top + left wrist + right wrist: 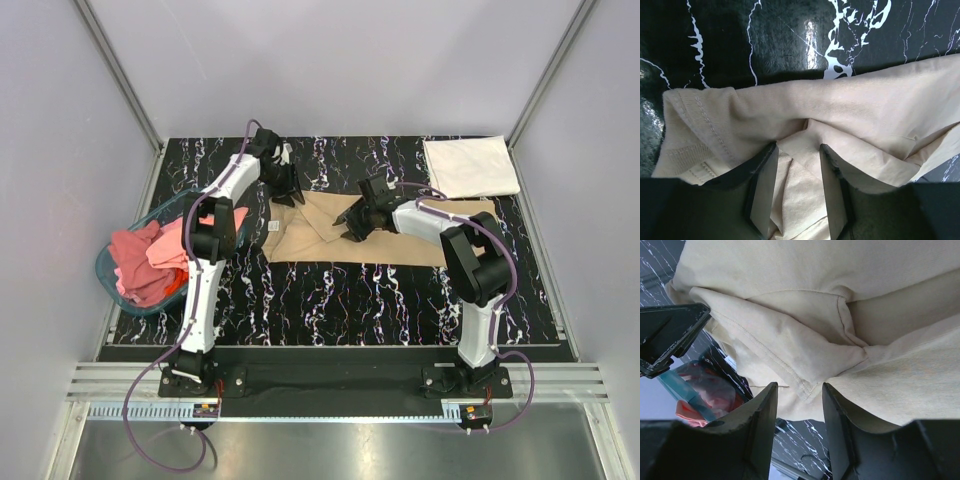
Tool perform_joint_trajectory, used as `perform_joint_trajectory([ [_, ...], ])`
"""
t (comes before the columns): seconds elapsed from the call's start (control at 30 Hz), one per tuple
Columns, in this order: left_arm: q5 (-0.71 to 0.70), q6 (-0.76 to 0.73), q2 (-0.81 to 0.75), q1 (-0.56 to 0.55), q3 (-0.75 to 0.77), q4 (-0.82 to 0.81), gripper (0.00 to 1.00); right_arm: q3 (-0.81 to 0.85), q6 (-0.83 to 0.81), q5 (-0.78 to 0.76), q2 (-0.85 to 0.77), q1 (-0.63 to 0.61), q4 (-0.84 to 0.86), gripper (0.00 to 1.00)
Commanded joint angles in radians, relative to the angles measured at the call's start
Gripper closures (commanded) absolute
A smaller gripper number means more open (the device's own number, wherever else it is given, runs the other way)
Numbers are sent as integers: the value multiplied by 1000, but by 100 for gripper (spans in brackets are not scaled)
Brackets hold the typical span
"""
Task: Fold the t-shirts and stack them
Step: Fold the tshirt
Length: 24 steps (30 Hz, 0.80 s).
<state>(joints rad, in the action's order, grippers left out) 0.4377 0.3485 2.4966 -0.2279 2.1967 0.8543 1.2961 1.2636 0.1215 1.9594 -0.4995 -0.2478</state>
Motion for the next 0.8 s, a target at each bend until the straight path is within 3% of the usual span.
perform_joint_trajectory([
  [0.0,16,6,-5,1,35,-49,56,29,31,-28,3,-19,19,52],
  [0.1,25,6,-2,1,37,-57,61,26,42,-43,3,-30,15,52],
  [0.33,36,17,-5,1,51,-63,91,38,49,-62,15,-39,10,53],
  [0.37,36,20,-7,1,52,-64,99,45,46,-66,19,-39,10,53],
  [0.5,47,35,-10,-1,80,-77,100,60,42,-59,35,-39,12,55],
  [0.77,211,67,-30,-2,72,-273,100,65,22,-86,4,-40,15,55],
])
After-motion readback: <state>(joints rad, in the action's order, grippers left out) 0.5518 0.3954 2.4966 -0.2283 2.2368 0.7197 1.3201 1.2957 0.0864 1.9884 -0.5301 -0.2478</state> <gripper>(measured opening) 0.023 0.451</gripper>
